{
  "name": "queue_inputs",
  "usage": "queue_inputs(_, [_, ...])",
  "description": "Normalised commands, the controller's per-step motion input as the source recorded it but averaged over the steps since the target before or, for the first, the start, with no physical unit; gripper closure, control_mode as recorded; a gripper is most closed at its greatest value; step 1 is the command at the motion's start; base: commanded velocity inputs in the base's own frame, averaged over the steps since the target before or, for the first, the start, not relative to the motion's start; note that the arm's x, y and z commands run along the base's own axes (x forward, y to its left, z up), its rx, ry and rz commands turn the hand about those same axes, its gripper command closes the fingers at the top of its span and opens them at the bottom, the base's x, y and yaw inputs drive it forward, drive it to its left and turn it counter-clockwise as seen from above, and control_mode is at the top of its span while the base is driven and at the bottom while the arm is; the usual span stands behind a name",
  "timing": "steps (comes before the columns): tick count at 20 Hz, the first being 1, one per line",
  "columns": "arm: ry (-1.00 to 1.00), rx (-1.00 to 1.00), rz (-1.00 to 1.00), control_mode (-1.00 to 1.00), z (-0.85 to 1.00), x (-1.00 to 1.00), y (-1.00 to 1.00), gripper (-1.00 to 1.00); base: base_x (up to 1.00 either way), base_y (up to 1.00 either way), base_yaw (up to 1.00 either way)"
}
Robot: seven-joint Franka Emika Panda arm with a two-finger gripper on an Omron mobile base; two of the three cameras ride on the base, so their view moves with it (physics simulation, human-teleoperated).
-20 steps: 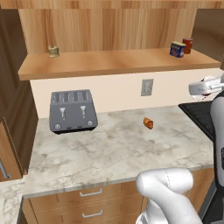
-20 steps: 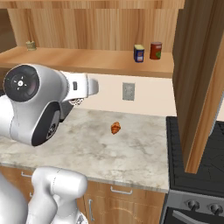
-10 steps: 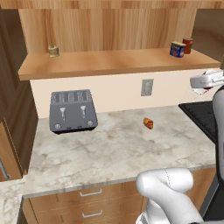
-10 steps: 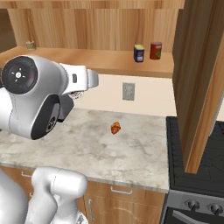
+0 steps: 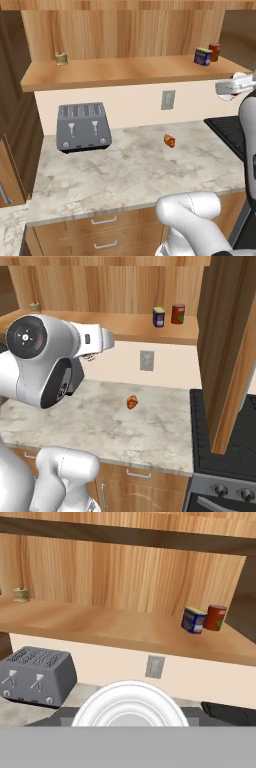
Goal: Pick the cans from the counter and place them in their designated side in the cabinet.
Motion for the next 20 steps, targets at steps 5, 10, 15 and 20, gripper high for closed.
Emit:
queue_inputs(5, [-0.05, -0.02, 0.00, -1.00, 0.08, 0.12, -0.01, 1.00, 0.00, 0.00, 0.00])
queue_inputs(10, [0.00, -0.03, 0.00, -1.00, 0.15, 0.13, -0.07, 1.00, 0.00, 0.00, 0.00])
queue_inputs(15, [0.00, -0.04, 0.00, -1.00, 0.09, 0.19, -0.05, 1.00, 0.00, 0.00, 0.00])
queue_inputs(20, [0.00, -0.04, 0.00, -1.00, 0.01, 0.20, -0.04, 1.00, 0.00, 0.00, 0.00])
